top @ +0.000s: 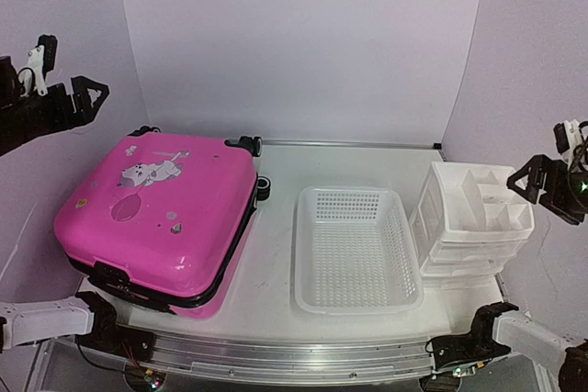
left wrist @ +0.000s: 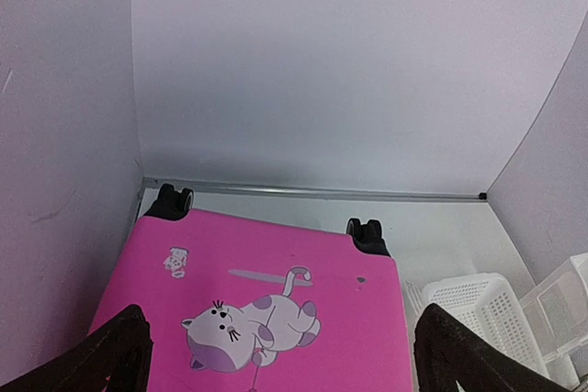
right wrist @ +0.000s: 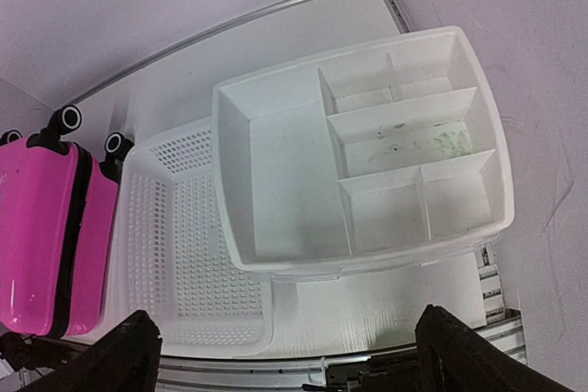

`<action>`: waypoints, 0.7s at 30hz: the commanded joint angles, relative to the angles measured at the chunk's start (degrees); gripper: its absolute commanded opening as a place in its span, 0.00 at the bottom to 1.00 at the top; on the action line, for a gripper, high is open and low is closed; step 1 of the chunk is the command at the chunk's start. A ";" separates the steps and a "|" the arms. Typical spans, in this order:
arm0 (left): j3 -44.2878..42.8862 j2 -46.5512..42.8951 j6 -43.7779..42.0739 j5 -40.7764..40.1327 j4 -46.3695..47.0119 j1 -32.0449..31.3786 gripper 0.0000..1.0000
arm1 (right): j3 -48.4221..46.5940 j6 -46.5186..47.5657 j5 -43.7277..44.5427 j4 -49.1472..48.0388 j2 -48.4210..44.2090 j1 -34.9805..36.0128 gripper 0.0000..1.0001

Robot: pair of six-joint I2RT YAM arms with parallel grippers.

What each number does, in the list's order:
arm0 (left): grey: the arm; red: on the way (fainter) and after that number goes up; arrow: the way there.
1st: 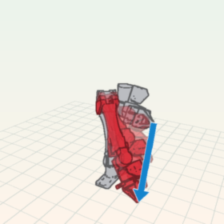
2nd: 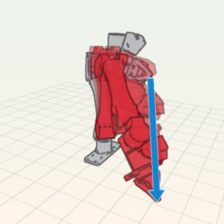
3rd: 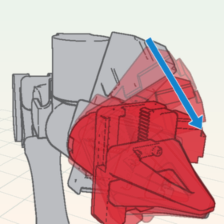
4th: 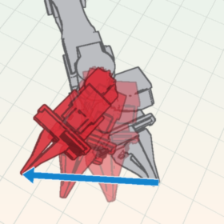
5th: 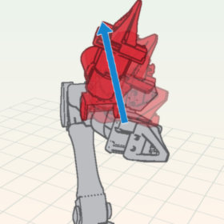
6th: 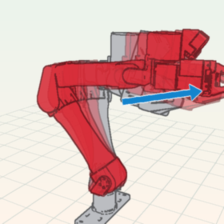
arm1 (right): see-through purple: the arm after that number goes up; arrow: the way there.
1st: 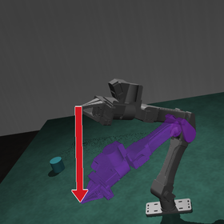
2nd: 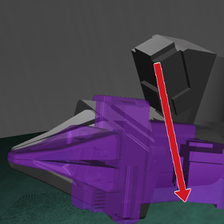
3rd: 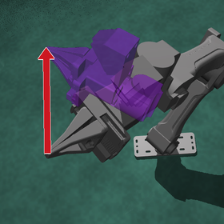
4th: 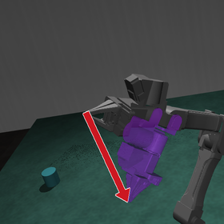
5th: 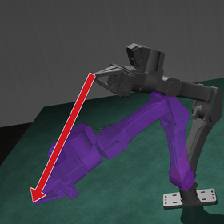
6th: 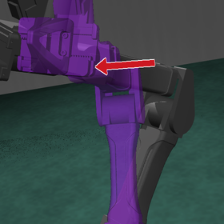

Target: Open, take out, and arrange the luggage

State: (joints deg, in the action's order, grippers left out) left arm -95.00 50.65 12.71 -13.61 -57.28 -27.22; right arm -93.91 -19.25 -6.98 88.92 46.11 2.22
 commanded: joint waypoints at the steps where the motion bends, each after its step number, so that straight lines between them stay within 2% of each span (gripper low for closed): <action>1: 4.87 -0.21 2.29 13.06 5.81 8.00 1.00 | 4.14 1.45 2.60 -3.52 -0.29 1.63 0.98; 7: 11.86 0.38 3.98 26.38 9.03 17.16 1.00 | 9.15 2.97 -0.68 -6.10 1.16 3.33 0.98; 12: 15.96 1.85 5.34 37.50 11.40 21.57 1.00 | 10.34 2.60 -6.53 -10.00 4.74 4.19 0.98; 17: 19.05 3.89 6.19 47.01 13.47 23.12 1.00 | 9.45 0.52 -12.21 -15.33 10.41 6.06 0.98; 21: 20.13 5.61 6.57 50.41 14.70 20.91 0.99 | 8.28 -1.37 -13.57 -20.55 14.77 12.26 0.98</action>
State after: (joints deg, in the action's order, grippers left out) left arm -75.18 55.42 18.33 28.95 -47.42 -4.67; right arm -83.88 -18.55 -16.60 77.23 57.52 9.78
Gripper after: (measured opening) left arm 0.996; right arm 0.983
